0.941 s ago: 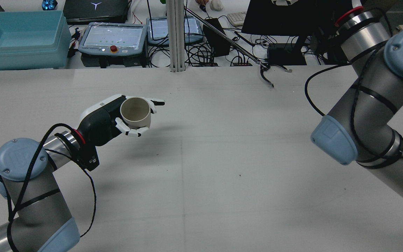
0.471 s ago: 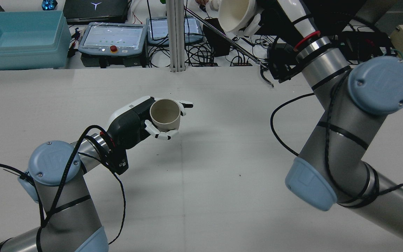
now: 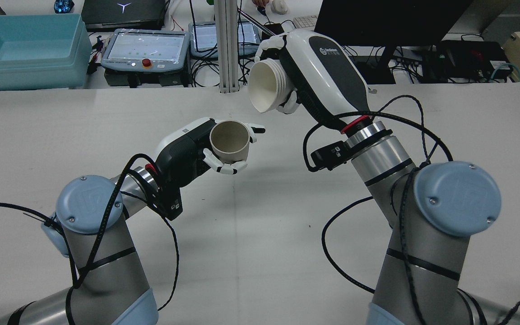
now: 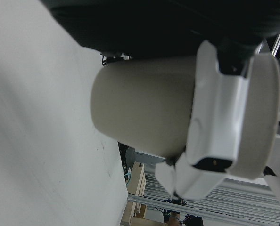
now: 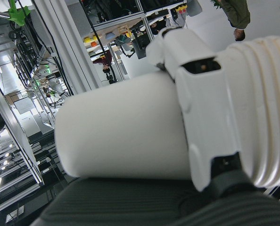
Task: Pour water
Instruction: 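Tilt the right hand's cup over the cup held by the left hand, then move both held cups apart, back toward their starting sides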
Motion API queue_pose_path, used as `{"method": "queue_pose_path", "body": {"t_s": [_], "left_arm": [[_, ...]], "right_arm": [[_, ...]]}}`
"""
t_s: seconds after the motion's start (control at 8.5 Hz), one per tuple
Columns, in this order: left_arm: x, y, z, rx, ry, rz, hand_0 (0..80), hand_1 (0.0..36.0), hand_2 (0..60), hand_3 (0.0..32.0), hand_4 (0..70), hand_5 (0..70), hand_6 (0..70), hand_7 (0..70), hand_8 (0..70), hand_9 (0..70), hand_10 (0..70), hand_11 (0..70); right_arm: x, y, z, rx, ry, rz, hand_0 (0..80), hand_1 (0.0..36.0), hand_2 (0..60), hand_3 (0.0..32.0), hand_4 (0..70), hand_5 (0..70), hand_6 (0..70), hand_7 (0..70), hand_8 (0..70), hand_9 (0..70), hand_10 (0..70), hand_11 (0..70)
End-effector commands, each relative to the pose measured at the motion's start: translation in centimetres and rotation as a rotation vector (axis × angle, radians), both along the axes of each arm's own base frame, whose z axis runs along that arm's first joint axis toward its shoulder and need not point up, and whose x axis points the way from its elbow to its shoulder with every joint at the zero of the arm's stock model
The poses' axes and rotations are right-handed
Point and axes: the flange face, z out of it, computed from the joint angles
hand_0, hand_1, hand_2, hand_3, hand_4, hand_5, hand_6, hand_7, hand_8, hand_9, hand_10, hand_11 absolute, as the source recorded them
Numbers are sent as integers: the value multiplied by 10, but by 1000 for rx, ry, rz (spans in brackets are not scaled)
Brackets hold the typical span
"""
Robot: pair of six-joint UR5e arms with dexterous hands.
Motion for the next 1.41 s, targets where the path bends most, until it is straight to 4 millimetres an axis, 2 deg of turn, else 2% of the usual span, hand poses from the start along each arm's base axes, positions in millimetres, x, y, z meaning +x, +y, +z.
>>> {"method": "queue_pose_path", "body": {"t_s": [0.0, 0.12, 0.24, 0.35, 0.47, 0.59, 0.71, 0.82, 0.94, 1.06, 1.18, 1.29], "left_arm": [[-12, 4, 74, -105, -1, 25, 800, 360, 600, 0, 700, 700, 260, 201, 98, 84, 66, 121], [-24, 5, 106, -118, 6, 21, 800, 360, 600, 0, 700, 700, 256, 199, 97, 85, 69, 123], [-34, 4, 139, -137, 11, 20, 788, 360, 600, 0, 700, 700, 241, 194, 95, 85, 70, 125], [-61, -4, 183, -143, -2, -15, 777, 360, 600, 0, 700, 700, 238, 193, 94, 84, 72, 127], [-91, -6, 229, -148, -27, -50, 744, 360, 600, 0, 700, 700, 240, 194, 94, 86, 72, 127], [-117, -13, 268, -154, -34, -90, 702, 360, 600, 0, 700, 700, 245, 197, 96, 90, 77, 132], [-153, -21, 311, -163, -51, -145, 675, 360, 600, 0, 700, 700, 245, 200, 97, 95, 81, 138], [-193, -21, 355, -162, -78, -200, 666, 360, 600, 0, 700, 700, 238, 199, 95, 95, 82, 138], [-222, -22, 391, -163, -96, -243, 644, 360, 600, 0, 700, 700, 227, 193, 90, 91, 81, 137], [-233, -19, 408, -165, -115, -257, 642, 360, 600, 0, 700, 700, 229, 195, 90, 92, 83, 139], [-243, -23, 429, -167, -136, -281, 642, 360, 600, 0, 700, 700, 222, 193, 88, 90, 82, 137], [-255, -26, 448, -166, -152, -306, 635, 360, 600, 0, 700, 700, 216, 189, 85, 88, 81, 137]], "right_arm": [[105, -13, 91, -96, -364, -23, 800, 360, 600, 0, 700, 700, 681, 700, 421, 530, 362, 539], [129, -14, 137, -161, -521, -85, 800, 360, 600, 0, 700, 700, 684, 700, 427, 537, 390, 574], [157, -12, 173, -207, -652, -120, 800, 360, 600, 0, 700, 700, 699, 700, 434, 544, 405, 592], [180, -12, 208, -252, -771, -140, 800, 360, 600, 0, 700, 700, 700, 700, 447, 555, 420, 614], [180, -20, 261, -339, -896, -171, 800, 360, 600, 0, 700, 700, 700, 700, 451, 559, 435, 634], [194, -28, 296, -379, -941, -141, 800, 360, 600, 0, 700, 700, 700, 700, 459, 566, 467, 679], [194, -26, 319, -396, -924, -149, 800, 360, 600, 0, 661, 700, 700, 700, 488, 589, 501, 700], [176, -37, 368, -415, -919, -156, 800, 360, 600, 0, 605, 700, 700, 700, 517, 622, 519, 700], [148, -61, 432, -407, -933, -182, 698, 331, 600, 0, 658, 700, 700, 700, 578, 696, 567, 700], [119, -95, 483, -375, -964, -210, 649, 311, 600, 0, 667, 700, 700, 700, 611, 700, 595, 700], [84, -112, 531, -414, -987, -226, 638, 307, 600, 0, 678, 700, 700, 700, 651, 700, 621, 700], [63, -117, 565, -453, -993, -232, 644, 313, 600, 0, 700, 700, 700, 700, 663, 700, 626, 700]]}}
